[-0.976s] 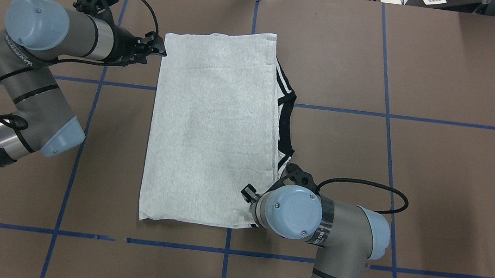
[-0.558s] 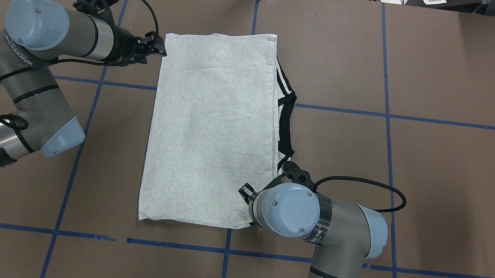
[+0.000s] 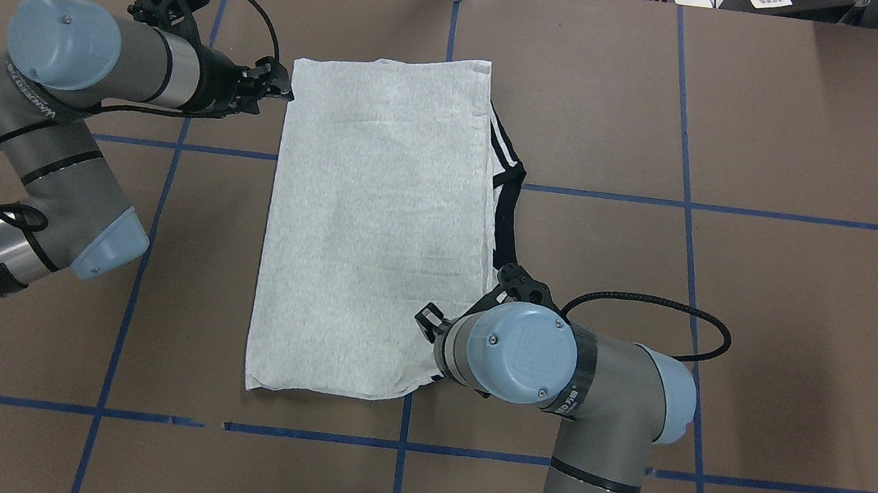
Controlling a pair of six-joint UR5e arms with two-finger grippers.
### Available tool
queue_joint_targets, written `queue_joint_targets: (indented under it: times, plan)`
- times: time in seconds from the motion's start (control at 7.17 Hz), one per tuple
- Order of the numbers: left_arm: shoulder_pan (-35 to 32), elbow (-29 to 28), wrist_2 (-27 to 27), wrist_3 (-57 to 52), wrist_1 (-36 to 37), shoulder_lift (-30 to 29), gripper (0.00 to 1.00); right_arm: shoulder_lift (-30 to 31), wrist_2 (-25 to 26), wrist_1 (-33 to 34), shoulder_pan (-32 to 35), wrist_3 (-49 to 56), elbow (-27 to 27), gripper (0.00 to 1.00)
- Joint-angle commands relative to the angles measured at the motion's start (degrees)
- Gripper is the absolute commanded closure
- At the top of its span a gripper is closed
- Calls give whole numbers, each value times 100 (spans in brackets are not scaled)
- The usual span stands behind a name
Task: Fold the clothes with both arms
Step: 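Lower the left gripper to the shirt corner nearest it while the right gripper holds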
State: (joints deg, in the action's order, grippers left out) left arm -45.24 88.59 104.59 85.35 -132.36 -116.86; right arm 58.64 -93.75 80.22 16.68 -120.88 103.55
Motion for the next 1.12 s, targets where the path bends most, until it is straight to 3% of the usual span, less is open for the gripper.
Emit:
queue_joint_targets:
  times: [0.0, 0.28, 0.42, 0.56, 0.7, 0.98]
  plan:
    - [15, 149, 9, 25, 0, 110, 38, 208, -3, 46, 28, -14, 218, 100]
    - [442, 649, -26, 1047, 9, 418, 35, 349, -3, 46, 2, -23, 349, 100]
    - [785, 990, -70, 1506, 9, 697, 23, 489, -3, 46, -59, -110, 533, 100]
    - [1128, 1237, -62, 2093, 9, 856, 23, 508, 6, 46, -77, -111, 552, 100]
    - [1488, 1501, -88, 2526, 357, 988, 23, 552, 15, 46, -95, -111, 552, 100]
    - [2426, 2229, -673, 2872, 1673, 1094, 22, 544, 24, 46, -113, -111, 561, 100]
